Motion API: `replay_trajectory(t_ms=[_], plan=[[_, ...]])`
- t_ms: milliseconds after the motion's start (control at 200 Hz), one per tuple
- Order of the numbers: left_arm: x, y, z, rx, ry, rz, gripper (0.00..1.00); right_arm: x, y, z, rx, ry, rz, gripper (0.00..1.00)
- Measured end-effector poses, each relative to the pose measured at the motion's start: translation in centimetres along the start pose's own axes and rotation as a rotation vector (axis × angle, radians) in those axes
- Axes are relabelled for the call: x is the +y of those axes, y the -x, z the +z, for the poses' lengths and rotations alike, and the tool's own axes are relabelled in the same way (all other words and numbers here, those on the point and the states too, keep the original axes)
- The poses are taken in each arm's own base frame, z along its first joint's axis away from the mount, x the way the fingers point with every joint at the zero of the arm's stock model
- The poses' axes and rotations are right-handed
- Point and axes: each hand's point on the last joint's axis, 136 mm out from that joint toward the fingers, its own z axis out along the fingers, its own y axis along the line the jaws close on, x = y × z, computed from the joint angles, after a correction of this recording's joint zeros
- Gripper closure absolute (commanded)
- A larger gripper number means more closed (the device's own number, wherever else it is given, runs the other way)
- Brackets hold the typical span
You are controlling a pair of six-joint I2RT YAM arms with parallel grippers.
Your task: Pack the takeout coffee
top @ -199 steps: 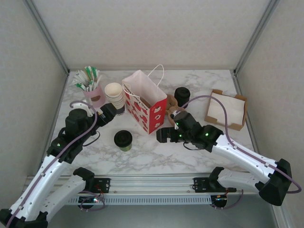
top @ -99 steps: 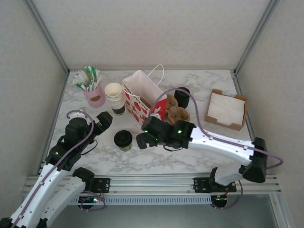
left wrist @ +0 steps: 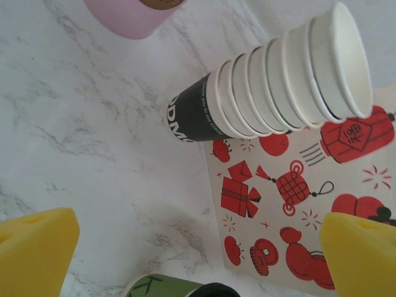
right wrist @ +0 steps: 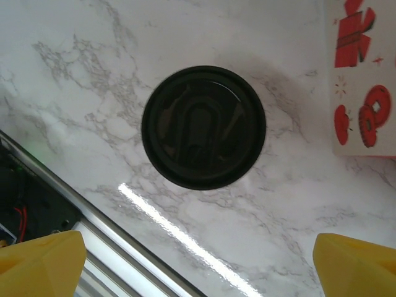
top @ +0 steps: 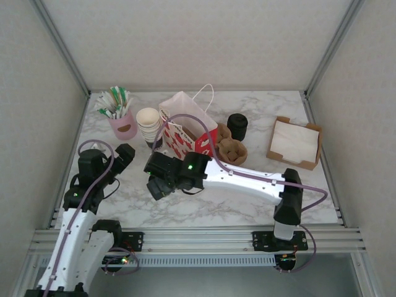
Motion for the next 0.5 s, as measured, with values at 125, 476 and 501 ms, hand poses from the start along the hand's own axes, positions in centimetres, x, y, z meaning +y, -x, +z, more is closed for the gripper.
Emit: replay_trajectory(t_ms=[125, 476, 501], plan=[[2.2, 0.4, 0.6, 0.021, 0.005, -0.079, 0.0, 1.4, 1.1, 0.9, 0.032, 0.014, -0.016, 0.12], [3.6, 1.2, 0.5, 0.049, -0.04, -0.139, 0.01, 1.8, 1.9, 4.4, 0.177, 0.022, 0.014, 0.18], [3.5, 1.1, 0.5, 0.051, -0.044, -0.138, 0.0, 1.6, 2.1, 4.5, 0.181, 0.017, 0.019, 0.18]])
